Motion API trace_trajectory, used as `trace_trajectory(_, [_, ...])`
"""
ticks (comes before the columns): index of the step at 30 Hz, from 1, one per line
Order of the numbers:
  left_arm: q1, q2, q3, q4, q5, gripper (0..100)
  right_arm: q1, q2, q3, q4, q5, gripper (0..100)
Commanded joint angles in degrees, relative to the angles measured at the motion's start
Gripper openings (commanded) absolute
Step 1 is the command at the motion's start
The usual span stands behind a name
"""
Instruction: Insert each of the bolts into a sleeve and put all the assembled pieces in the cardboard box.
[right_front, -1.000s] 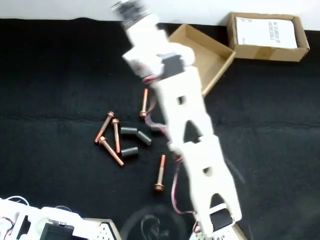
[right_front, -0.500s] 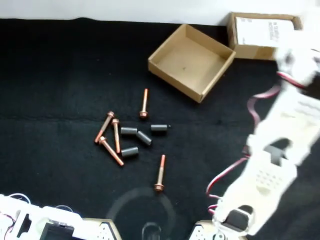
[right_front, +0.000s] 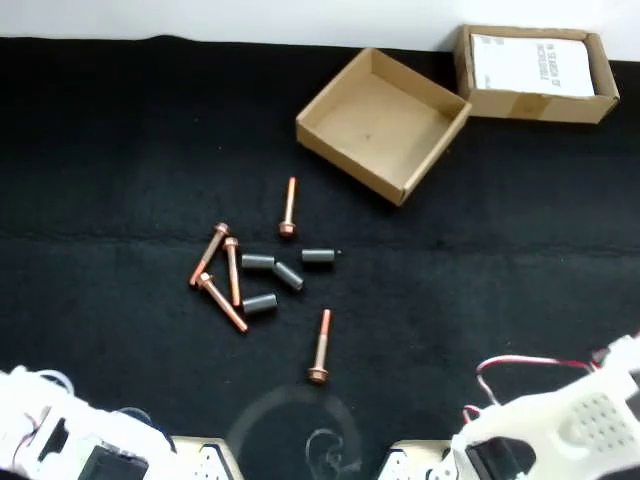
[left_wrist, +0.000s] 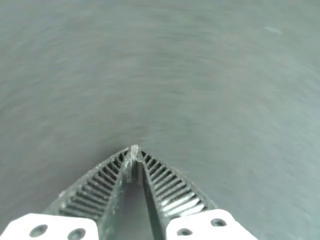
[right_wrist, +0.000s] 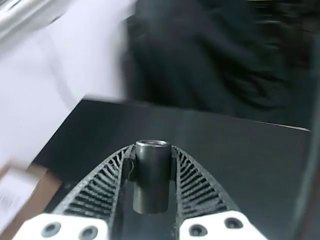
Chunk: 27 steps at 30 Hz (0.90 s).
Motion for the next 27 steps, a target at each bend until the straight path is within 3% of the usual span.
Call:
trace_trajectory(1, [10.95,-0.84,-3.12,0.09,-2.73,1,9.45,-3.38,-6.37,0.48,-2.81,0.6])
trace_trajectory(3, [17.01,-1.01,-5.67,4.48,-1.67,1,13.32,-3.38,-6.37,0.48,-2.81,0.6])
trace_trajectory(5, [22.11,-1.01,-11.65,14.24,2.02,1,17.36,-3.38,-6.37,0.48,-2.90,0.6])
trace_trajectory(10, [36.00,-0.57,-36.97,53.45,13.89,1,25.01,-3.21,-6.37,0.48,-4.31,0.6])
trace_trajectory(13, [46.29,-0.57,-49.36,70.95,17.93,1,28.79,-3.21,-6.37,0.40,-5.71,0.6])
trace_trajectory(19, [62.29,-0.57,-61.67,86.15,24.88,1,32.48,-1.10,-6.37,0.31,-5.80,0.6])
trace_trajectory(27, [85.49,-0.57,-67.03,108.84,24.62,1,33.71,5.85,-6.37,0.31,-5.27,0.6])
